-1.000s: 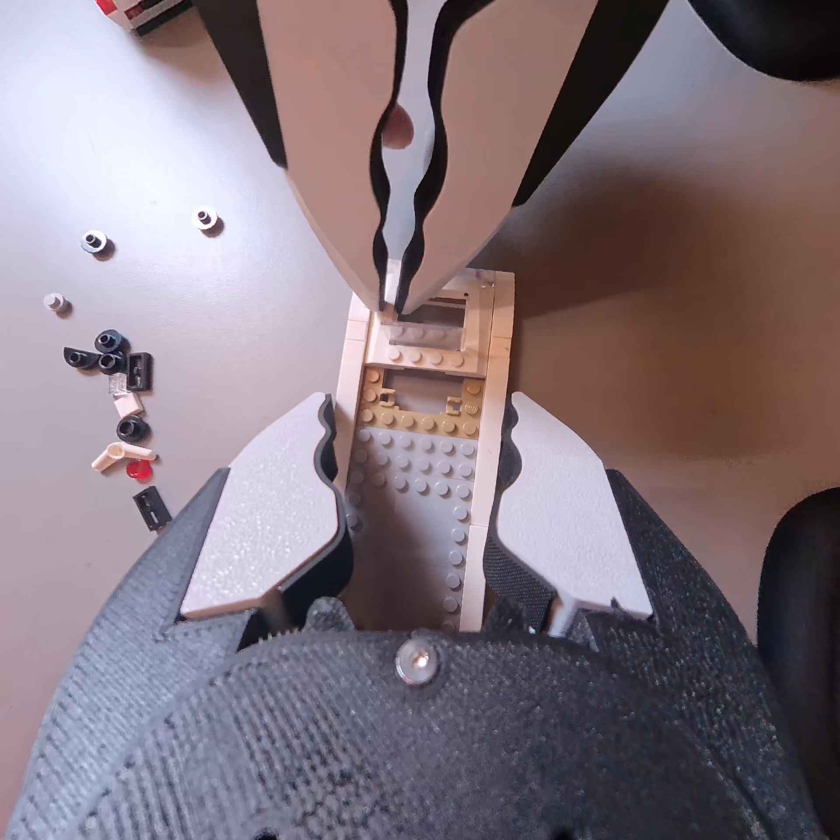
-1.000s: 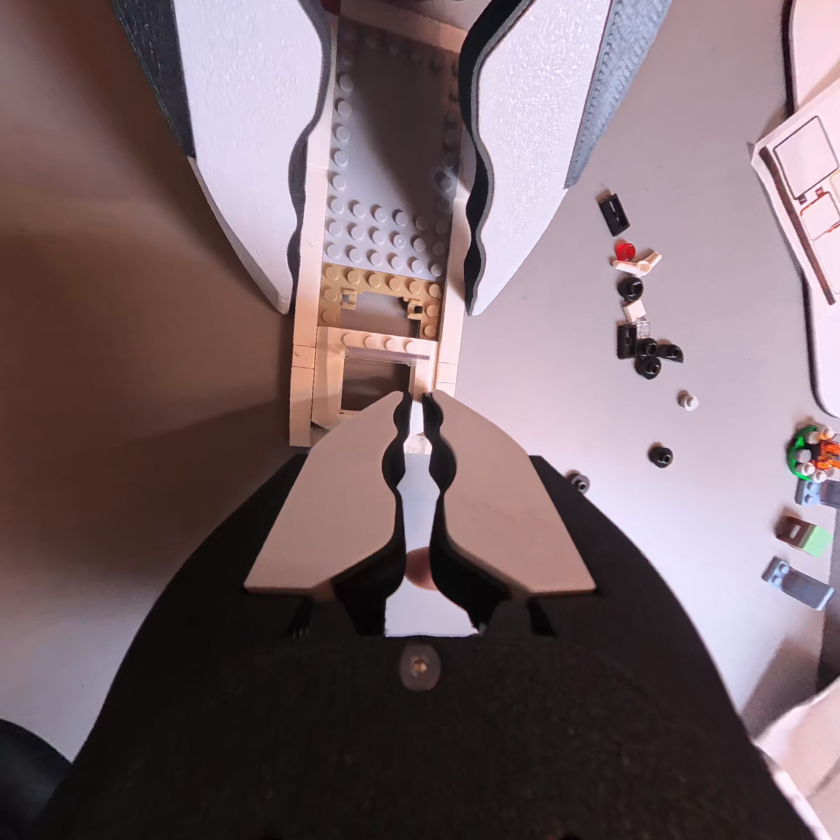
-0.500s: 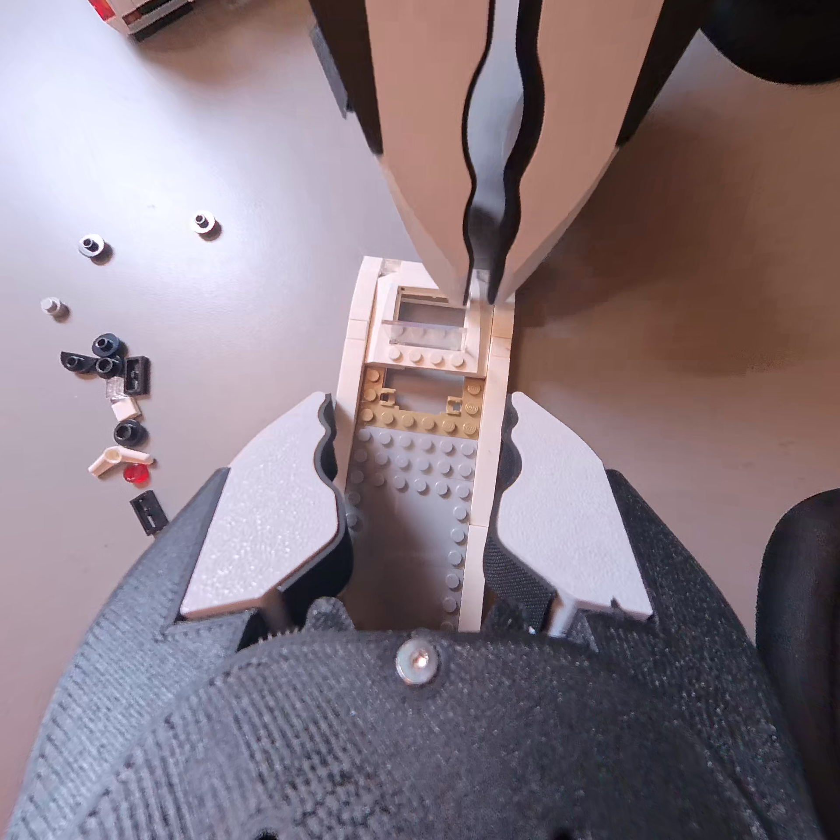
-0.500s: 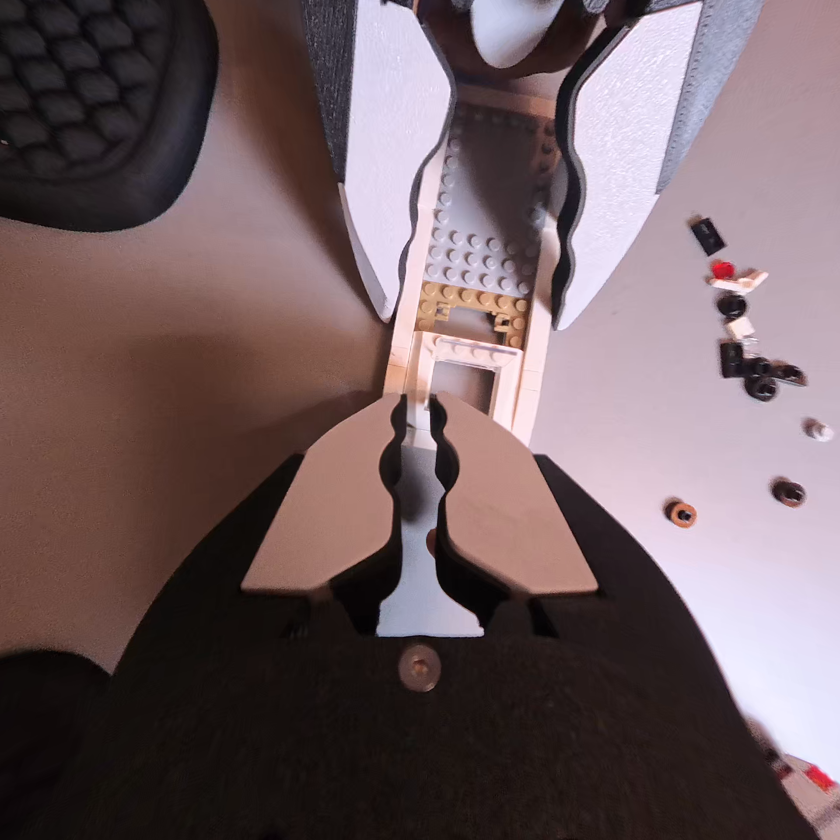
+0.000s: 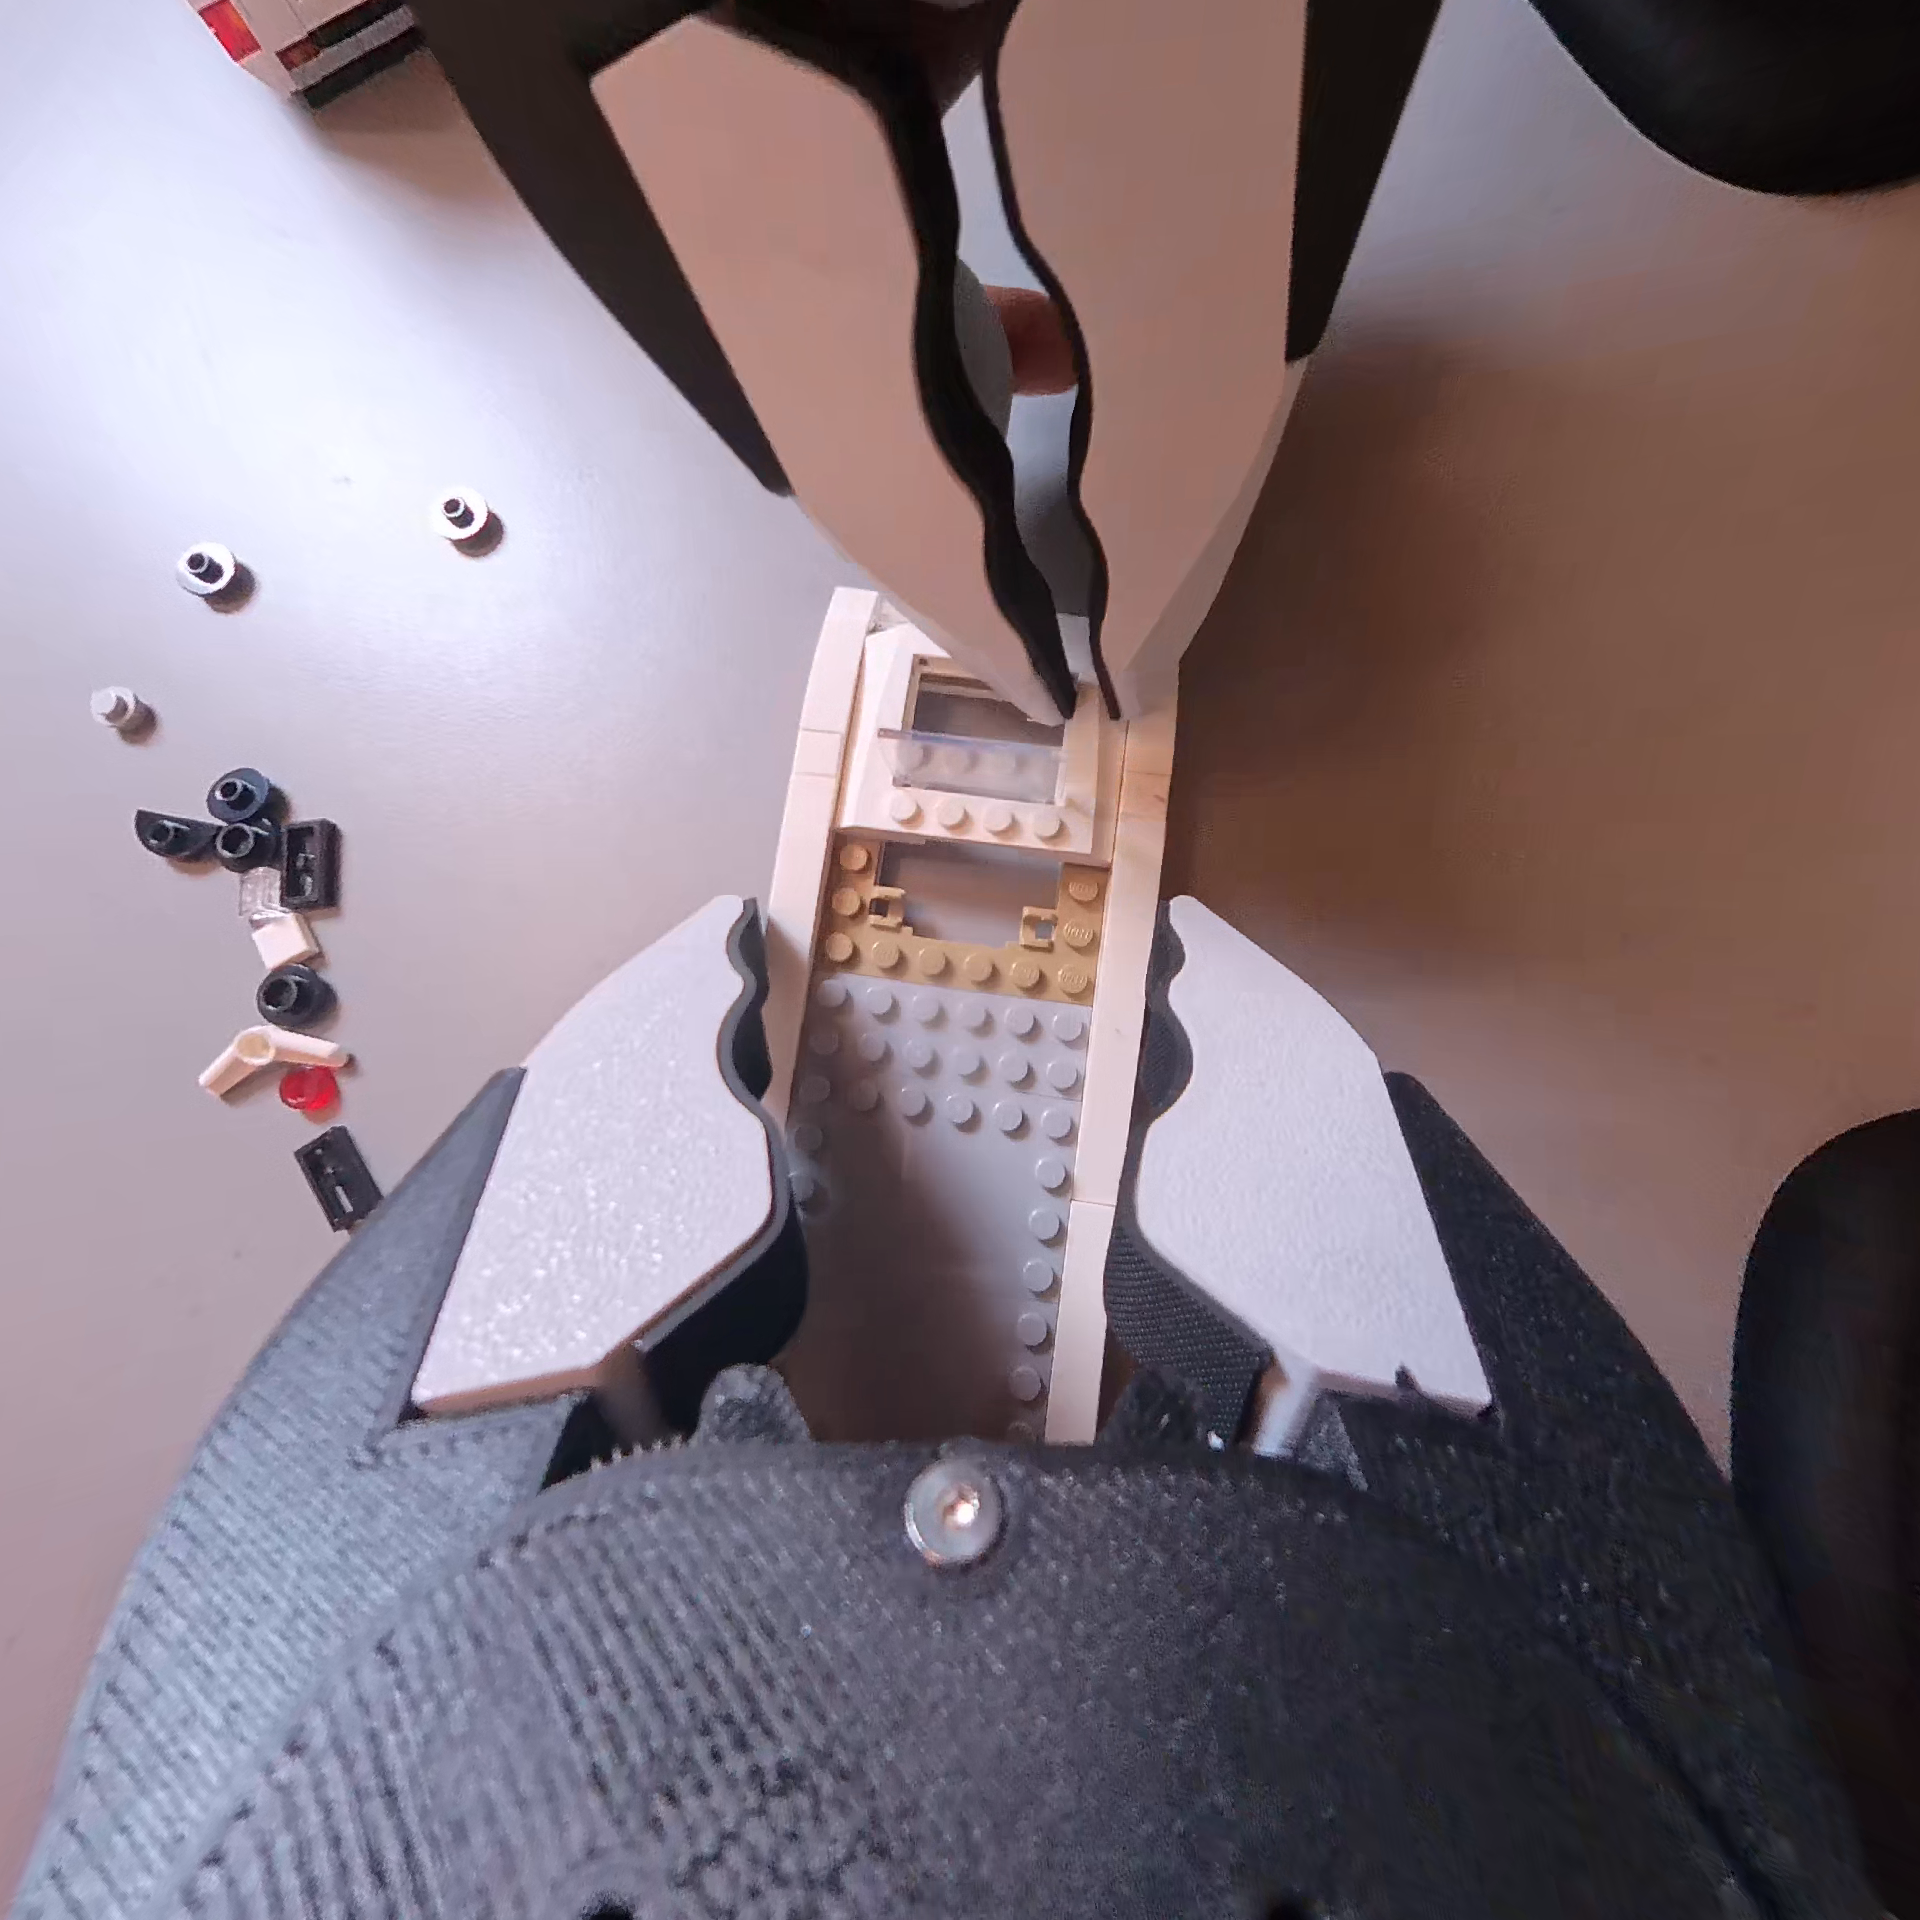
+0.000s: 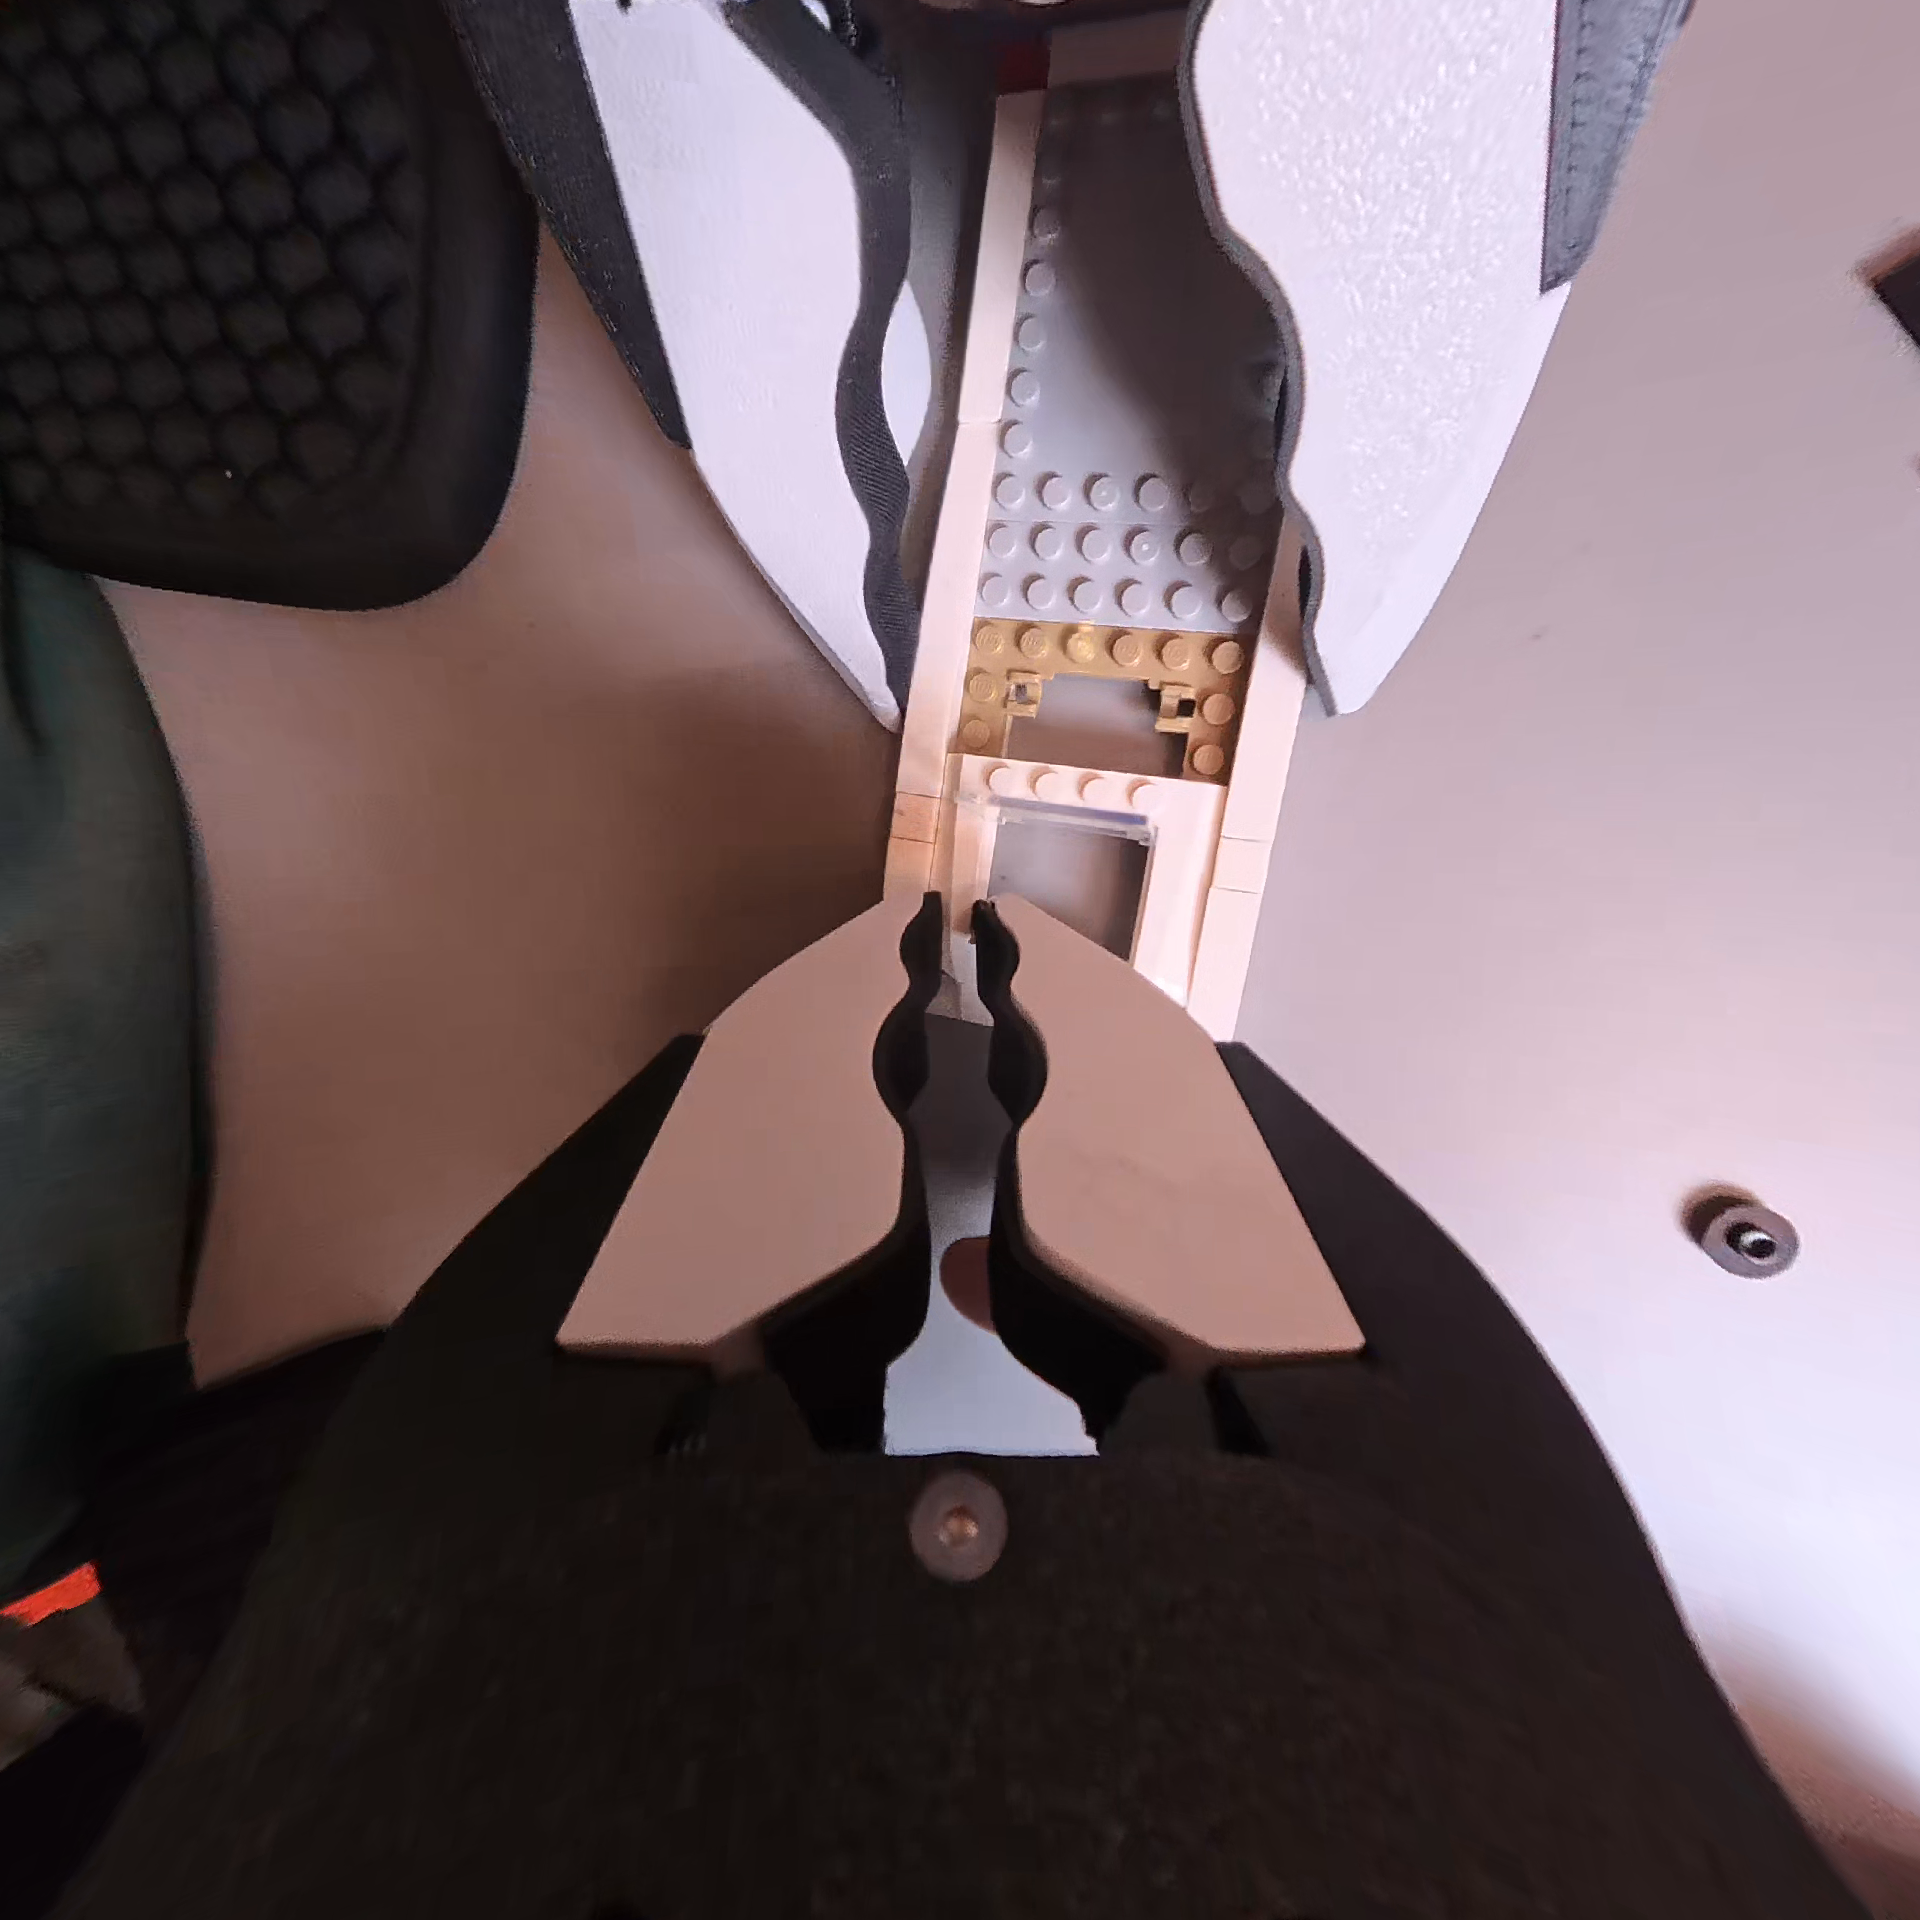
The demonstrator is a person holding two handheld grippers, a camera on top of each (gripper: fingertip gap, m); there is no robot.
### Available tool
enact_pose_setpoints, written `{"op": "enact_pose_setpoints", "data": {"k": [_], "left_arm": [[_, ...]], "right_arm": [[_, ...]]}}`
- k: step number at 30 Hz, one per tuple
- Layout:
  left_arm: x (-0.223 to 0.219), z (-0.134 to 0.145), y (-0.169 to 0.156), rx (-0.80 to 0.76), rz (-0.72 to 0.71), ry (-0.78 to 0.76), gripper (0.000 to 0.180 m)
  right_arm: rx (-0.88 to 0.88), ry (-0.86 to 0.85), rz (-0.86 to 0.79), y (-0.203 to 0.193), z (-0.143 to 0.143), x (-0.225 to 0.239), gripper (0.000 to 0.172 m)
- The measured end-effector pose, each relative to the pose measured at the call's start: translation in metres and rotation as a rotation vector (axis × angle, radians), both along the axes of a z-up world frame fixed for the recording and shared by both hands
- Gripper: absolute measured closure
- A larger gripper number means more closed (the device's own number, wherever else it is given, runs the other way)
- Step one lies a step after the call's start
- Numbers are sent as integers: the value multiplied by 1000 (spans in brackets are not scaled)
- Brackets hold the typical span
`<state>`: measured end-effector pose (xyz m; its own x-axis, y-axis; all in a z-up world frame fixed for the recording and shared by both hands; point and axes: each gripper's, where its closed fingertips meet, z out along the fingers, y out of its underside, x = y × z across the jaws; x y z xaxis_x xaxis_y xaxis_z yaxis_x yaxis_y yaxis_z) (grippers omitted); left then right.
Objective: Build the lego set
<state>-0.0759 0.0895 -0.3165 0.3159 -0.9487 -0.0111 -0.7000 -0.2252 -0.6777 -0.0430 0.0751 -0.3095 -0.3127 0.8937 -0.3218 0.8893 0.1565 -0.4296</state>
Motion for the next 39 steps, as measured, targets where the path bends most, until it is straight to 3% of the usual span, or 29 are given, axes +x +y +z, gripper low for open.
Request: {"op": "enact_pose_setpoints", "data": {"k": [9, 16, 23, 35, 39], "left_arm": [[1, 0, -2, 1, -28, -7, 109], [1, 0, -2, 4, -38, -4, 109], [1, 0, -2, 4, -39, -5, 109], [1, 0, -2, 4, -41, -8, 109], [1, 0, -2, 5, -42, -9, 109]], "right_arm": [[-62, -27, 29, -3, -1, 0, 166], [-32, 144, 13, 13, 17, -2, 161], [104, 143, 123, 18, 10, 1, 157], [158, 61, 282, 11, 1, 3, 159], [227, 94, 293, 21, 5, -1, 170]]}}
